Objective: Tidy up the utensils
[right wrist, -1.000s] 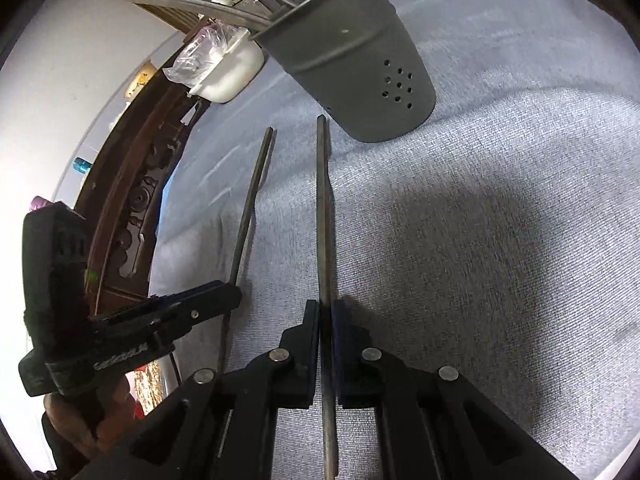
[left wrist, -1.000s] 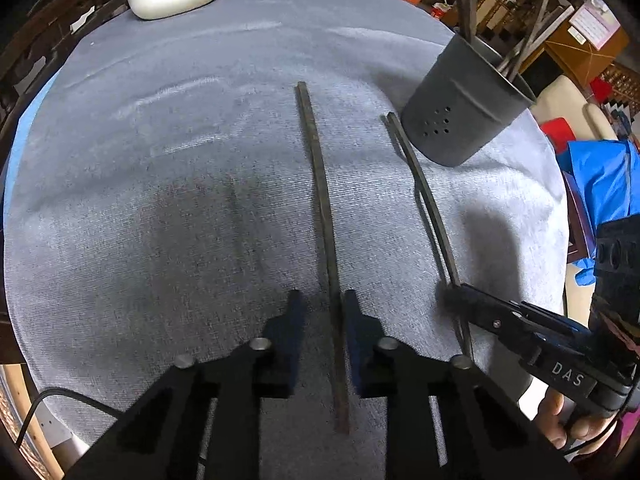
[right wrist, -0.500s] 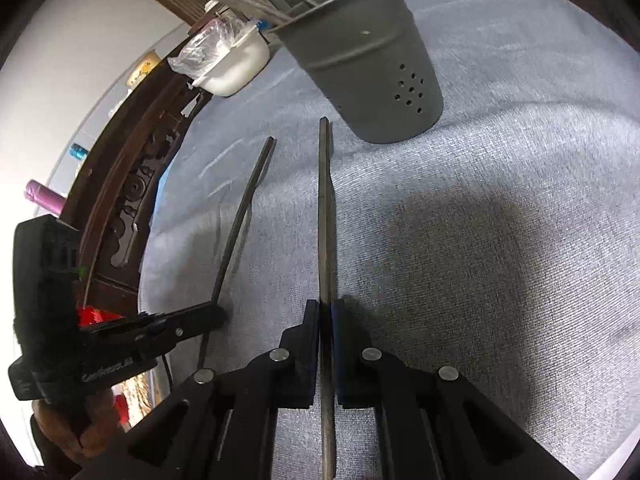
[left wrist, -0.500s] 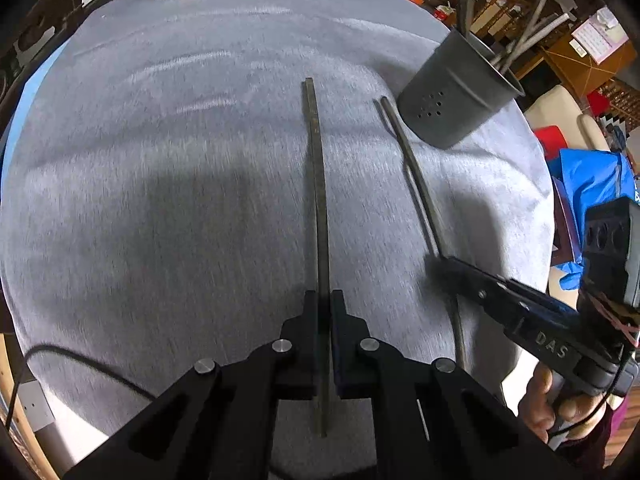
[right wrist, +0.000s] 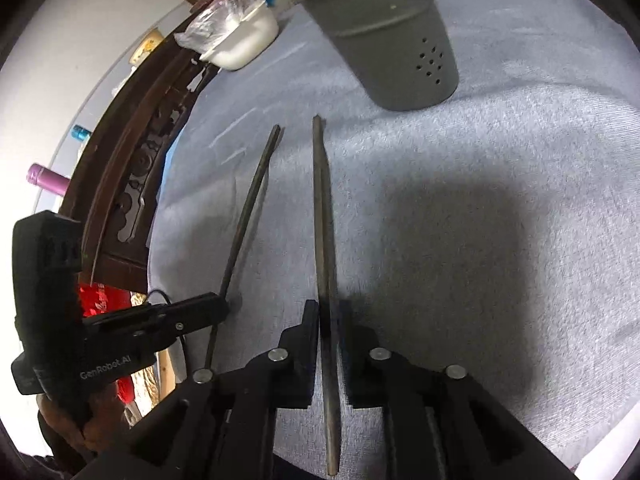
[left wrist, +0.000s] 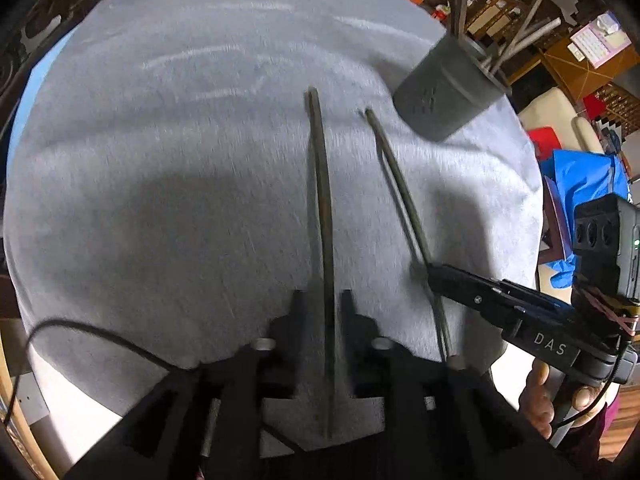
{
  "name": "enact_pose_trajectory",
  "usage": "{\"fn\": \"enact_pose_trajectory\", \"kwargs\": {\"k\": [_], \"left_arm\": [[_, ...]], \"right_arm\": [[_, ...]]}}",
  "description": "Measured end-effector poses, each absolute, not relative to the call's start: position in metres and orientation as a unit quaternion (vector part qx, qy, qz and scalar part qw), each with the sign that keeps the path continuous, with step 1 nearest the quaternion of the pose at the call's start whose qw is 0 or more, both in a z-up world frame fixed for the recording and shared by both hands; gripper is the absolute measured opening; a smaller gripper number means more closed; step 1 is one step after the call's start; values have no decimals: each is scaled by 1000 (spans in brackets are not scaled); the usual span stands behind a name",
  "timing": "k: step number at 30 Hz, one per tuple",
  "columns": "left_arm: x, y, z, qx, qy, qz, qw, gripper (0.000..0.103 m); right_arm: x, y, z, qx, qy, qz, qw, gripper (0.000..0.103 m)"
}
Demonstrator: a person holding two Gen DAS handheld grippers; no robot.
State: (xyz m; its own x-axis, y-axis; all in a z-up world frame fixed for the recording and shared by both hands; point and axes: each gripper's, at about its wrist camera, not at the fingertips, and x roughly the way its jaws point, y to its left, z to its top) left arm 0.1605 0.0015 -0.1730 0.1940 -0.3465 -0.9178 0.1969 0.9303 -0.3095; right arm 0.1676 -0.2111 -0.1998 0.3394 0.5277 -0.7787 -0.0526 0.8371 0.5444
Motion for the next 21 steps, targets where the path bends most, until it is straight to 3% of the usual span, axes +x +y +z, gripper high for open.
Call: {"fn": "enact_pose_trajectory", "kwargs": {"k": [1, 3, 4, 8, 13, 21], "left_arm": [[164, 3, -170, -62, 606, -176, 773, 36], [172, 5, -165, -62, 599, -172, 780, 37], [182, 6, -164, -63, 598, -169, 781, 37], [199, 8, -165, -61, 599, -151, 784, 37], [197, 26, -162, -66, 597, -141, 787, 37], [192, 44, -154, -65, 593, -135, 791, 36]], "right_arm": [[169, -212, -197, 220, 540, 185, 791, 20], [175, -212, -191, 221, 529, 182, 799, 37], [180, -211, -188, 220, 523, 176, 804, 40], [201, -204, -180, 196, 503, 160, 826, 40], [223, -186, -178, 160, 498, 152, 839, 35], [243, -173, -194, 131, 520, 112, 837, 9]]}}
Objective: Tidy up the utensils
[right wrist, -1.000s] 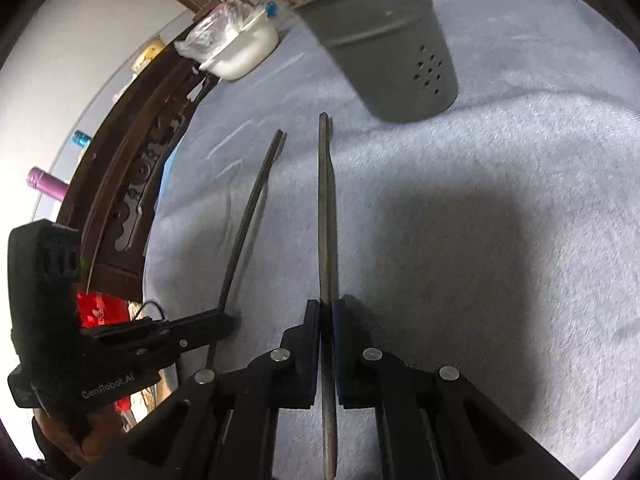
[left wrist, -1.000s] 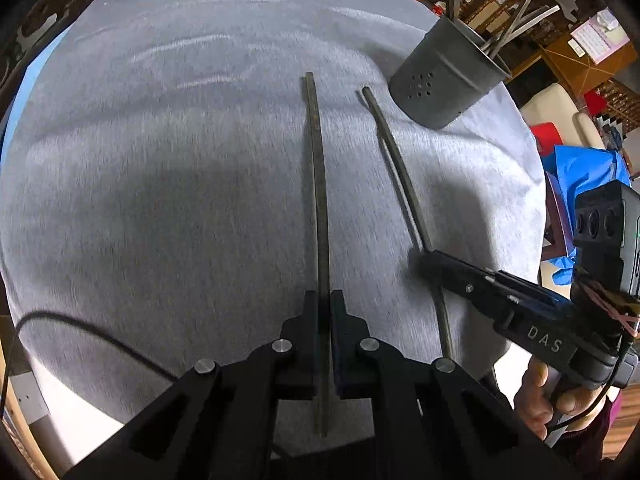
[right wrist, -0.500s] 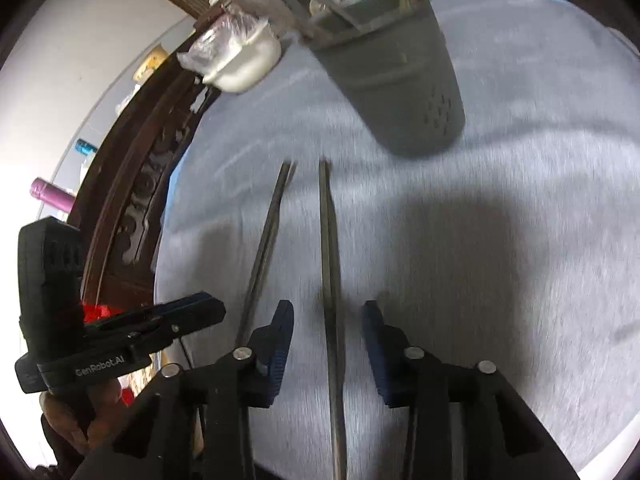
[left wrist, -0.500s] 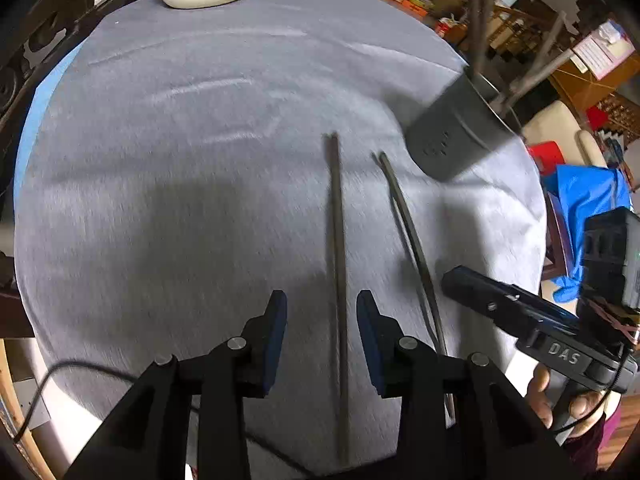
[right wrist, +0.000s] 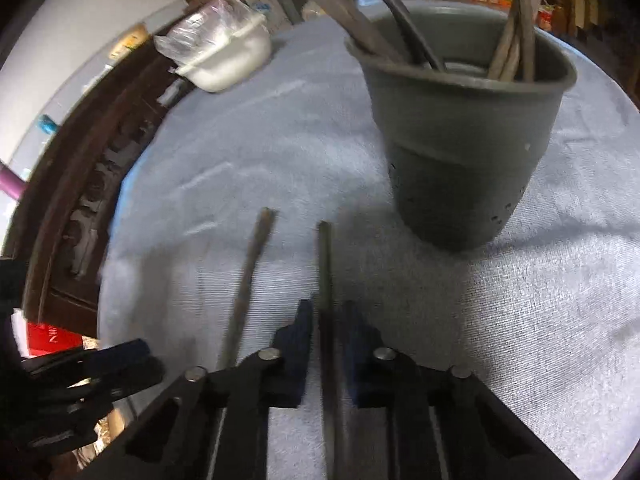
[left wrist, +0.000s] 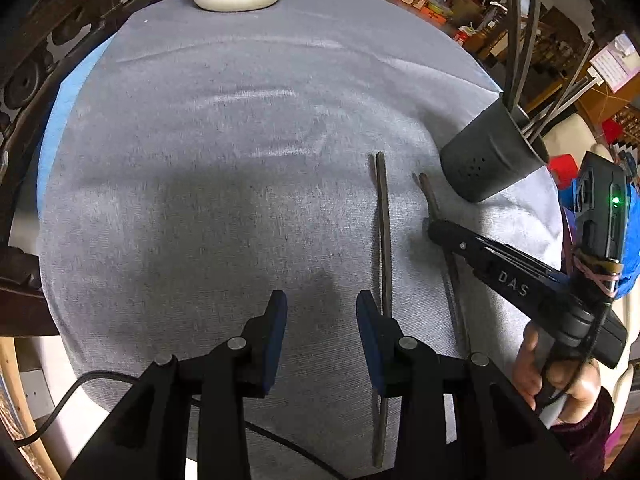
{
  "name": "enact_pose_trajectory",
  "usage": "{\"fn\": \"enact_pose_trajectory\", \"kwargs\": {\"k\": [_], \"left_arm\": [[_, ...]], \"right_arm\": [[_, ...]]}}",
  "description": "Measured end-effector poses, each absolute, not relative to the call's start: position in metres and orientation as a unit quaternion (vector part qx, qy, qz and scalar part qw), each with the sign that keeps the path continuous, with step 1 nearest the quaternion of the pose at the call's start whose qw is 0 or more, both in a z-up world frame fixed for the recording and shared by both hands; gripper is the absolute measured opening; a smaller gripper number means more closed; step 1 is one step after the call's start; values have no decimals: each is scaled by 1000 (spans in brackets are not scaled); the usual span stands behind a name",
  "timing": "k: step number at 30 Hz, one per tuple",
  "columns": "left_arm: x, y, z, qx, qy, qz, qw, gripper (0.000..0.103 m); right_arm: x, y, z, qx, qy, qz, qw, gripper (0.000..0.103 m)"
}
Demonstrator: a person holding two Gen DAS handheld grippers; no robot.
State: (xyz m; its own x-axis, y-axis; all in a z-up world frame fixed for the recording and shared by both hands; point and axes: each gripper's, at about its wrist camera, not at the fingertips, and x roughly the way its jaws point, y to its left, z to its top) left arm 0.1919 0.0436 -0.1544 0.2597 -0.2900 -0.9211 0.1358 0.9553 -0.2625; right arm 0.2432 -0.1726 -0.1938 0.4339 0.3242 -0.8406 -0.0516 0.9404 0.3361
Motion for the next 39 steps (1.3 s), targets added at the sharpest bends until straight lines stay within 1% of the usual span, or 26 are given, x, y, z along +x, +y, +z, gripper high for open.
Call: {"fn": "enact_pose_trajectory", "kwargs": {"k": [7, 17, 23, 29, 30, 32, 33, 35, 39], "left_arm": [[205, 26, -152, -60, 603, -155, 780, 36], [239, -12, -172, -55, 651, -150, 742, 36], [264, -18, -183, -73, 669, -132, 728, 36], [273, -20, -183, -79, 669, -128, 727, 36], [274, -22, -183, -75, 668, -128, 729, 34], [274, -26, -184, -68, 666, -124, 733, 23], [275, -27, -185, -67, 665, -124, 733, 20], [279, -28, -186, -70, 665, -123, 734, 11], [280, -26, -188, -75, 663, -125, 735, 8]], "right_arm": [[232, -199, -187, 145, 519, 97, 837, 8], [215, -235, -192, 178, 552, 93, 809, 7], [214, -236, -192, 178, 553, 100, 808, 8], [215, -239, -193, 184, 553, 106, 805, 8], [216, -239, -193, 182, 554, 105, 806, 8], [216, -238, -191, 177, 556, 104, 805, 9], [217, -238, -191, 176, 558, 103, 805, 10], [220, -236, -190, 177, 561, 100, 802, 10], [225, -234, -189, 175, 565, 96, 801, 10]]}}
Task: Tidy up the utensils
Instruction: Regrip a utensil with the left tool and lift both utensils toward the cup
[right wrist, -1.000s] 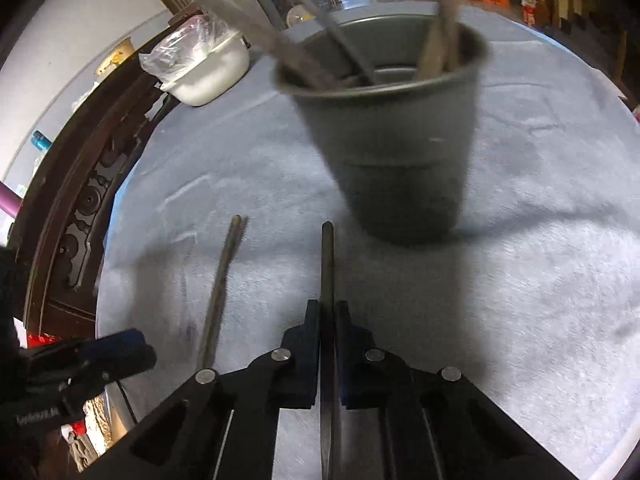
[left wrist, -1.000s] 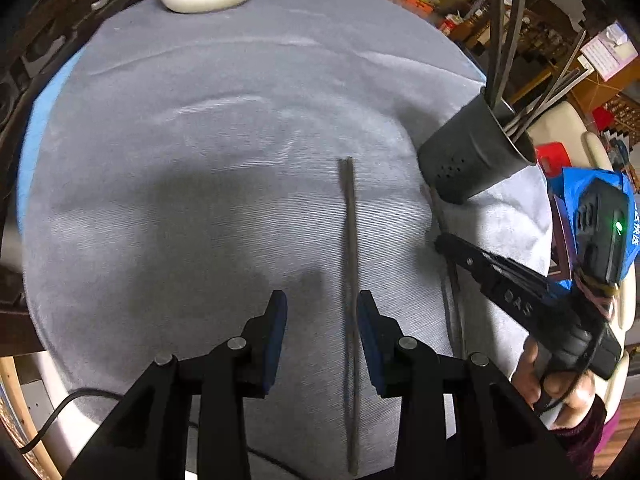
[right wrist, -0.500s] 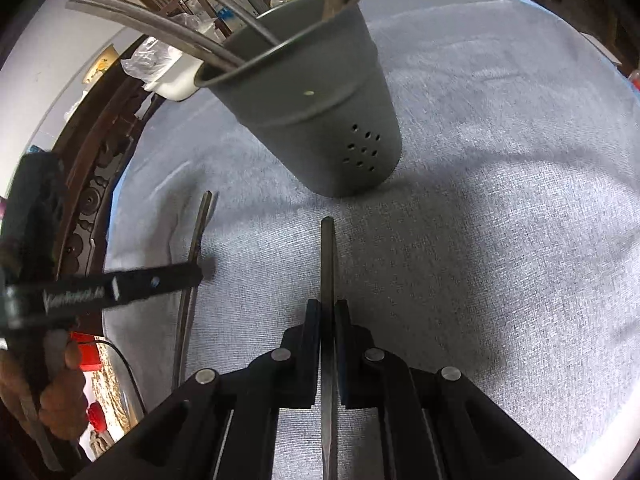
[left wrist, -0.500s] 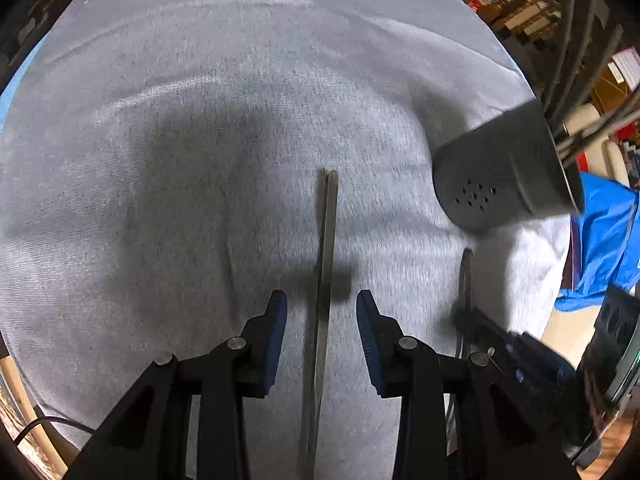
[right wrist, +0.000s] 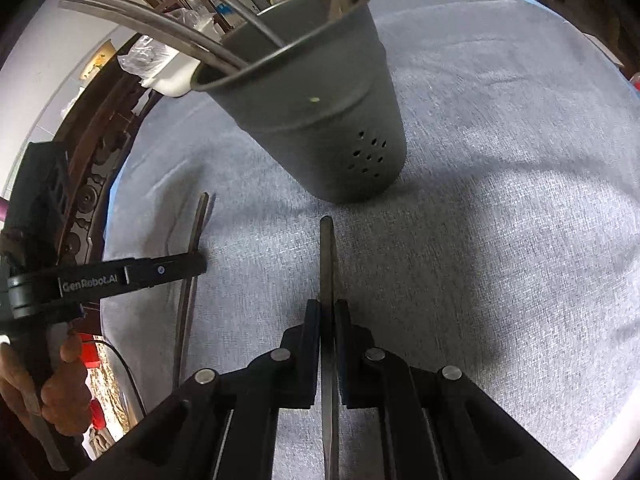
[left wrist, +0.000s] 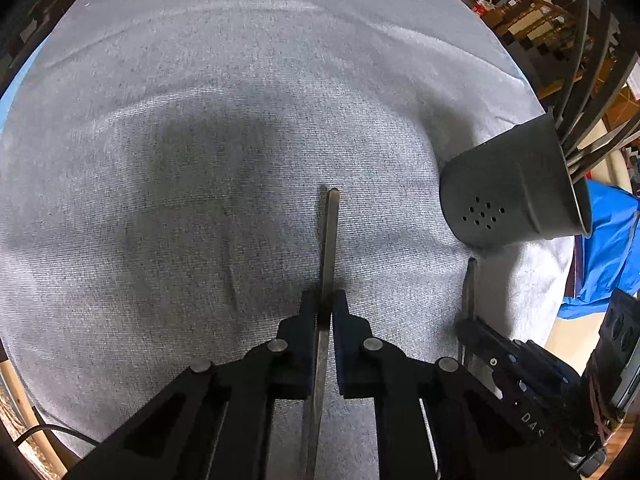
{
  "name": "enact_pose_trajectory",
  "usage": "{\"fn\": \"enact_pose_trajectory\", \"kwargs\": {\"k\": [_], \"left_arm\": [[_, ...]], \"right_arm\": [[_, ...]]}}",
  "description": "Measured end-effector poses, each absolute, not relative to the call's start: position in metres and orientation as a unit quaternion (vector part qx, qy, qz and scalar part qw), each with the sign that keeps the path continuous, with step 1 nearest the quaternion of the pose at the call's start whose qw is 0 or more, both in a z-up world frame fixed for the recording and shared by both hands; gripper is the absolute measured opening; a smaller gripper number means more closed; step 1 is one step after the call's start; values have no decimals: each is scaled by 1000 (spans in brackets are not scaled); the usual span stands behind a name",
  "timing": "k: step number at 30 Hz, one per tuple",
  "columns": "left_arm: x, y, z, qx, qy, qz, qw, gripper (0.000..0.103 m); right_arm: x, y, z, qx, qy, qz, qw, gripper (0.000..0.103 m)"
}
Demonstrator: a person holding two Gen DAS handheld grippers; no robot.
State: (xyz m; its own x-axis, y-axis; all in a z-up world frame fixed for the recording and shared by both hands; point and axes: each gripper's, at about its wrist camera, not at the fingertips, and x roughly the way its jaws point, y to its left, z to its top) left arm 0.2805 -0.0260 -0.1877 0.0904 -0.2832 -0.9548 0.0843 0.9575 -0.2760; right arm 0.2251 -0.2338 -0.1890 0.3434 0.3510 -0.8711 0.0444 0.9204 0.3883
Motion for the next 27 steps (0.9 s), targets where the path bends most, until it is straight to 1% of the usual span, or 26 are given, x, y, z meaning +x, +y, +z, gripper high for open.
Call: {"fn": "enact_pose_trajectory", "kwargs": {"k": [5, 11, 25, 27], "left_arm": [[263, -12, -178, -81, 656, -126, 740, 7], [243, -3, -152, -81, 627, -130, 764, 7], [206, 9, -49, -94, 522, -155, 833, 6], [203, 5, -42, -92, 510, -156, 841, 6]], "right_arm": [[227, -227, -186, 152, 551, 94, 815, 9], [220, -227, -180, 164, 534, 107, 822, 8], [190, -226, -99, 181, 402, 175, 880, 8], [184, -225, -88, 182, 379, 181, 889, 7]]}}
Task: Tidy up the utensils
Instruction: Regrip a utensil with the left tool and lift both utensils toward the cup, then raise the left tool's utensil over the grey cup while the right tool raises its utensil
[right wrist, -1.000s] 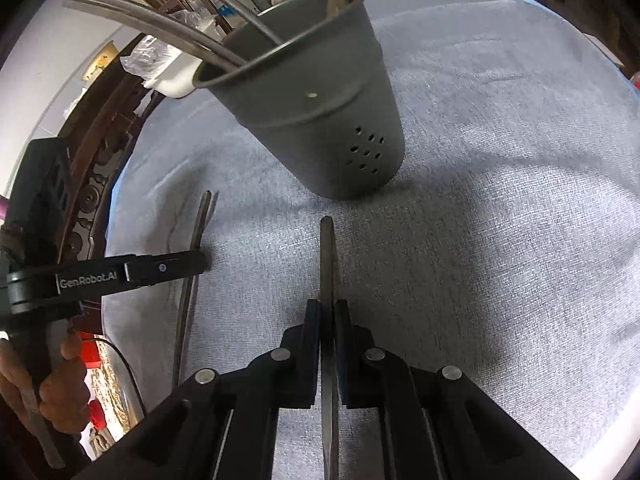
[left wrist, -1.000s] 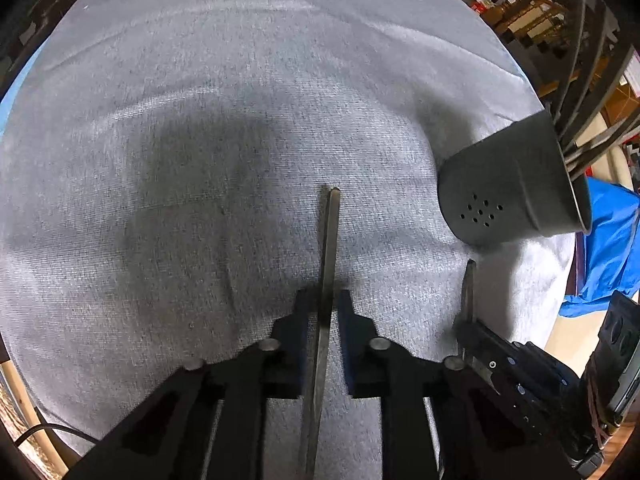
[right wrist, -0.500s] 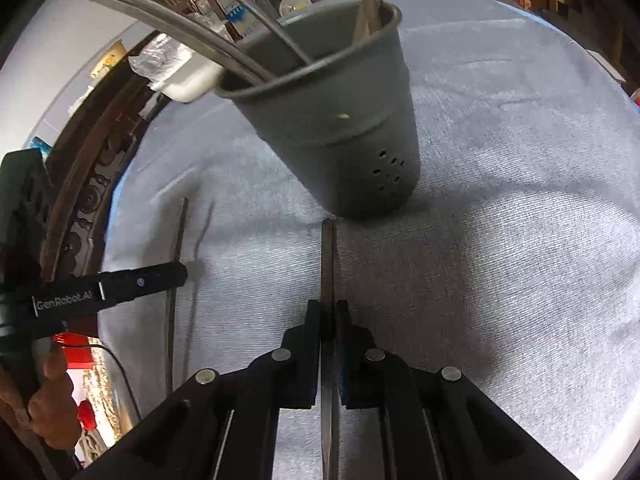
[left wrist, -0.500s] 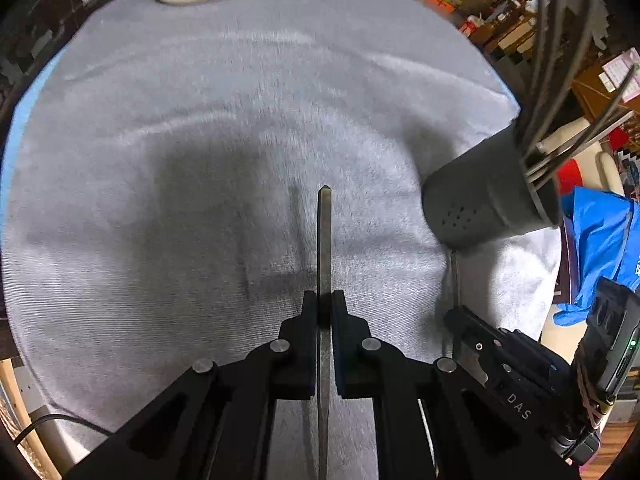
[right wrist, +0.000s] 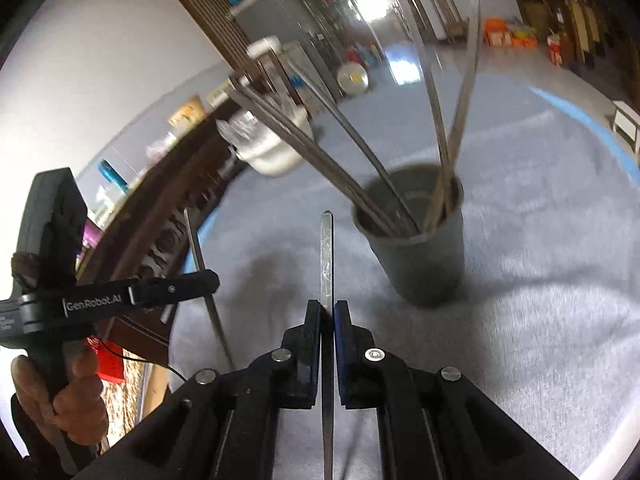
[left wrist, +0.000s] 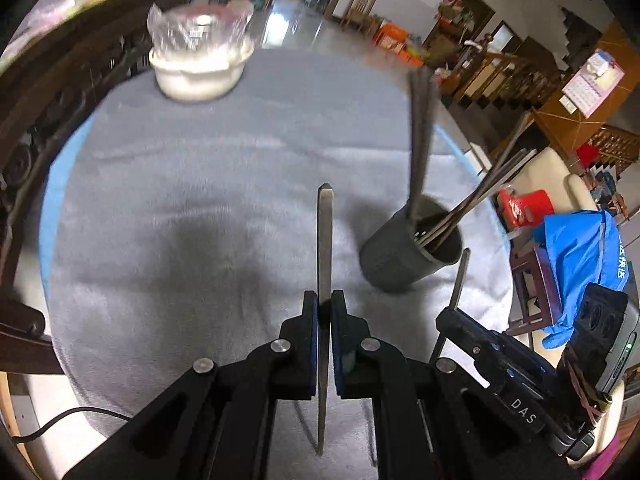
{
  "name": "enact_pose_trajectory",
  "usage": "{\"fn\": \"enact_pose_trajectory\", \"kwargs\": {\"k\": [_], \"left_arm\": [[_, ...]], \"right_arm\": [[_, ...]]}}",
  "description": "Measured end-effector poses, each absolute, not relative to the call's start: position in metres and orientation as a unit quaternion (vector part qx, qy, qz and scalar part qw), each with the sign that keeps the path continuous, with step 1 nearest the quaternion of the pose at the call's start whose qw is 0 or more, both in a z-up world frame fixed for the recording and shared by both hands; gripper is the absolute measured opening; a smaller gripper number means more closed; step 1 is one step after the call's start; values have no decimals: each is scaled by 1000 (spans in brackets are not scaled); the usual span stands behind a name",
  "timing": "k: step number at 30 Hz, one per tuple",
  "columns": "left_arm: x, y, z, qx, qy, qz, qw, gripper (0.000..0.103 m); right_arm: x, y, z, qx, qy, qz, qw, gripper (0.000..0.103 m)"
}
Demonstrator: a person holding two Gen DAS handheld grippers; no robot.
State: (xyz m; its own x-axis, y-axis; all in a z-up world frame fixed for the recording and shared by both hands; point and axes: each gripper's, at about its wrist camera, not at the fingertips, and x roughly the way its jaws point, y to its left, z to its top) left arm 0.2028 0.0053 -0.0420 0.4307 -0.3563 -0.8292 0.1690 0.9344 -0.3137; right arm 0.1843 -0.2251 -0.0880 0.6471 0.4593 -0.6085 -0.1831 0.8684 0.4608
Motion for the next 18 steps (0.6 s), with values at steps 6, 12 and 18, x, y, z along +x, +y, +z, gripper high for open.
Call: {"fn": "enact_pose_trajectory", "kwargs": {"k": [6, 12, 18], "left_arm": [[190, 3, -14, -79, 473, -156, 864, 6], [196, 7, -17, -69, 471, -145, 868, 6], [230, 49, -61, -151, 540, -105, 821, 7]], "right_arm": [[169, -224, -57, 167, 310, 182, 918, 7], [159, -230, -47, 165, 286, 179, 927, 7], [158, -238, -49, 179, 289, 173, 924, 7]]}}
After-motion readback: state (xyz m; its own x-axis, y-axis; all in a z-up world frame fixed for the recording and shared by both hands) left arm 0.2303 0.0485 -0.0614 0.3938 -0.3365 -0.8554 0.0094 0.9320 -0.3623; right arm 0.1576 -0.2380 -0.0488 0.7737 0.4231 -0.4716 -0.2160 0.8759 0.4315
